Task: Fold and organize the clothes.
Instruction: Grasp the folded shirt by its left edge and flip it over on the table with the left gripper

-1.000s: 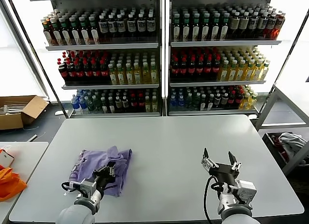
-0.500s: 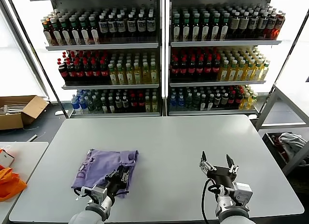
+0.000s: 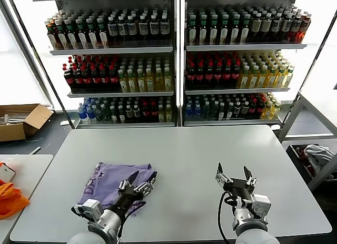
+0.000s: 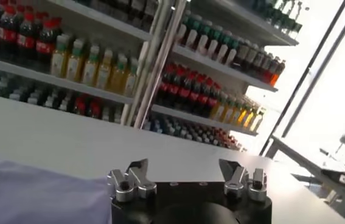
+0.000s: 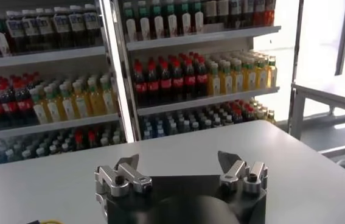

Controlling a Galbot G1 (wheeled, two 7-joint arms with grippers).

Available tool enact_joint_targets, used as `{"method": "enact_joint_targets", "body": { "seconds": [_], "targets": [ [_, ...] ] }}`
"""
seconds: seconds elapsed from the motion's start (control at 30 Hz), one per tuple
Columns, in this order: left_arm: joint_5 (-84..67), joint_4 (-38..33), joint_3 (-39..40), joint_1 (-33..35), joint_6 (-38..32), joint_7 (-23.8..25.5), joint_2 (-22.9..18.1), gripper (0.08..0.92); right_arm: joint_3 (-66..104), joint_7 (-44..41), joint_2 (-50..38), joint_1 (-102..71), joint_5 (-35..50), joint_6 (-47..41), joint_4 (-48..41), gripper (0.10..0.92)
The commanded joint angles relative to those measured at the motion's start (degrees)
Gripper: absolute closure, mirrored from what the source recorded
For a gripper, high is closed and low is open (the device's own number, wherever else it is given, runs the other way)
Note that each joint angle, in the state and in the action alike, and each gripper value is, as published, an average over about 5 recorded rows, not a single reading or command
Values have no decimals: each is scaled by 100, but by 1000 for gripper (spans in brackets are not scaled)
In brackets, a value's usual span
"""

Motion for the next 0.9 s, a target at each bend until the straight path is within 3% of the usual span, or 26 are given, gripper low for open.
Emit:
{"method": "enact_joint_targets", "body": {
  "seconds": [0.03,0.1,0.3,0.9],
  "targets": [
    [115,-72,-955,-103,-57,-469,254,233,-9,-6,-12,101,85,26,-205,203],
    [496,196,-1093,-121,-146,-459,298,191,-5,-9,-20,77,86,35,-206,203],
    [1103,760,-1158,-168,-282,-303,317,177,61,-12,-68,-59,82,55,-62,203],
    [1492,1391,-1014,-287,-272,-77,398,177,104,-4,-89,-61,19,-1,9,203]
  ]
}}
